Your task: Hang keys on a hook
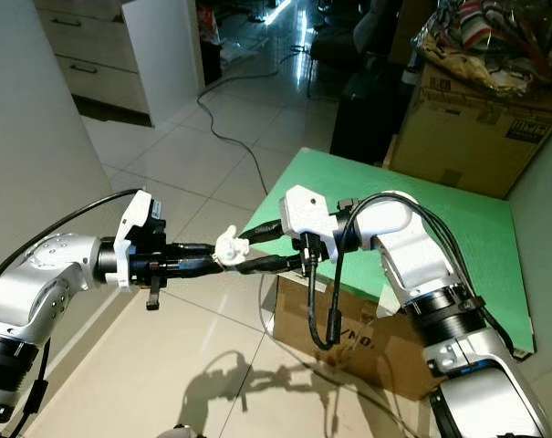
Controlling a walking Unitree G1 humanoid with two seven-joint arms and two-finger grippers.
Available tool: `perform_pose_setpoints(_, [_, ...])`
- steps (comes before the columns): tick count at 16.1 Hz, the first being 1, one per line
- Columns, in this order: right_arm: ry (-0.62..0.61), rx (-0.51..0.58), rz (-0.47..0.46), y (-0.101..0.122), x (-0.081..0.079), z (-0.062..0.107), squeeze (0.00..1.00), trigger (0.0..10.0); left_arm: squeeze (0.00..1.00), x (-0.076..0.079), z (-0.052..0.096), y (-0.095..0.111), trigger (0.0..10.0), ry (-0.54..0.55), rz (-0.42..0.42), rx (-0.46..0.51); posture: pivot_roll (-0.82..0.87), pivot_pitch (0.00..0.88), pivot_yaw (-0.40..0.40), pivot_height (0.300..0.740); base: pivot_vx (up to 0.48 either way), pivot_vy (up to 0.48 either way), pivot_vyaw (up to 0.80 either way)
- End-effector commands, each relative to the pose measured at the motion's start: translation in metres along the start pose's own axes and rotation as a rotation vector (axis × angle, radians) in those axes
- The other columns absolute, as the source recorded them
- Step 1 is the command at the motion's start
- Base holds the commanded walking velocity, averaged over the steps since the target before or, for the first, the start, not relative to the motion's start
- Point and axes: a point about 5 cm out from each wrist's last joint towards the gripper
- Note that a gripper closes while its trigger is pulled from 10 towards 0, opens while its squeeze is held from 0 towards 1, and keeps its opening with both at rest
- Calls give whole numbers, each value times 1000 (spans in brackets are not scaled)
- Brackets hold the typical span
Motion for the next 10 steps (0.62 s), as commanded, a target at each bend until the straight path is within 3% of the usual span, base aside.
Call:
perform_pose_setpoints(1, [-12, 47, 34, 12, 3, 5, 0, 0, 0, -1, -3, -3, 0, -8, 12, -14, 11, 0, 8, 740, 0, 0, 0])
perform_pose_setpoints(9, [-63, 43, -19, 6, 3, 7, 0, 0, 0, 1, 4, 2, 0, 17, 22, 18, 15, 0, 6, 740, 0, 0, 0])
perform_pose_setpoints(10, [-142, 27, -20, 2, 7, 8, 0, 0, 0, 1, 5, 4, 0, 33, 11, 22, 15, 0, 6, 740, 0, 0, 0])
Point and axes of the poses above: a point about 5 cm out from each wrist's last joint towards the gripper, its own z axis pointing back from the gripper into the wrist, its own y axis along the axis of the wrist's last joint, x = y × z, and after that the axes turned 8 degrees about z, right-handed
